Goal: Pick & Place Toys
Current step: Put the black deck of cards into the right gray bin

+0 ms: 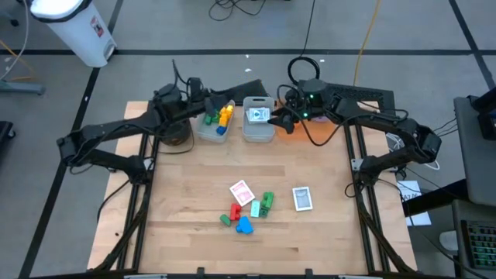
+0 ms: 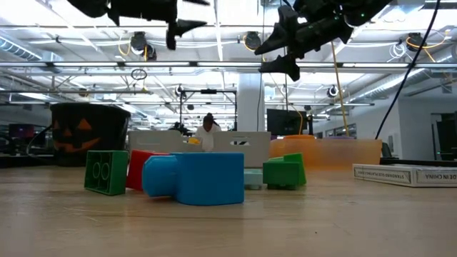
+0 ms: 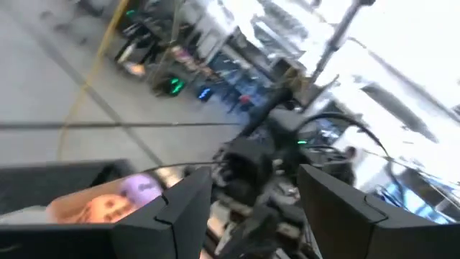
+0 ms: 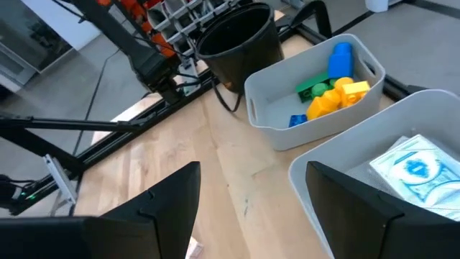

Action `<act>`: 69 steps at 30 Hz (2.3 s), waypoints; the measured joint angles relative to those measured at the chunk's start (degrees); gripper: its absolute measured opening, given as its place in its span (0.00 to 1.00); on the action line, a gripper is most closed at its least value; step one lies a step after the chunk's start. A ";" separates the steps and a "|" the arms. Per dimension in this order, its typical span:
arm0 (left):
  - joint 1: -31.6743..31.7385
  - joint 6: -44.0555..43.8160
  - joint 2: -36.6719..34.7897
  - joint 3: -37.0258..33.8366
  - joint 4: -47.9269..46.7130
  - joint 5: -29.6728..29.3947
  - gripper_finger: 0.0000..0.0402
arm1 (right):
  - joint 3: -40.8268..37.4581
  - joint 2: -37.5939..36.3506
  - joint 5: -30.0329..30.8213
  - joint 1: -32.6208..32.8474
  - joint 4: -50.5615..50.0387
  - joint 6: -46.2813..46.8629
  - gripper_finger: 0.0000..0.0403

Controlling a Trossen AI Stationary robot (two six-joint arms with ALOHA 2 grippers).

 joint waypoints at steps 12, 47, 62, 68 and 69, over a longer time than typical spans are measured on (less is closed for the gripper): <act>-6.51 -4.13 0.59 0.00 7.87 -0.18 0.54 | 0.02 -0.01 -0.07 4.82 -0.09 3.00 0.60; -50.06 -1.70 -1.89 0.23 -16.87 -19.75 0.54 | 0.04 -0.01 38.03 49.32 7.48 14.03 0.60; -58.71 -0.77 -1.33 5.25 -29.40 -28.89 0.54 | 0.04 0.32 58.84 61.97 -6.65 28.63 0.60; -58.68 0.28 -1.31 5.25 -30.00 -31.53 0.54 | 0.04 0.12 55.55 59.70 -23.25 43.77 0.60; -58.63 0.67 -1.31 5.25 -30.15 -31.97 0.54 | 0.04 0.12 53.88 59.02 -24.14 45.61 0.60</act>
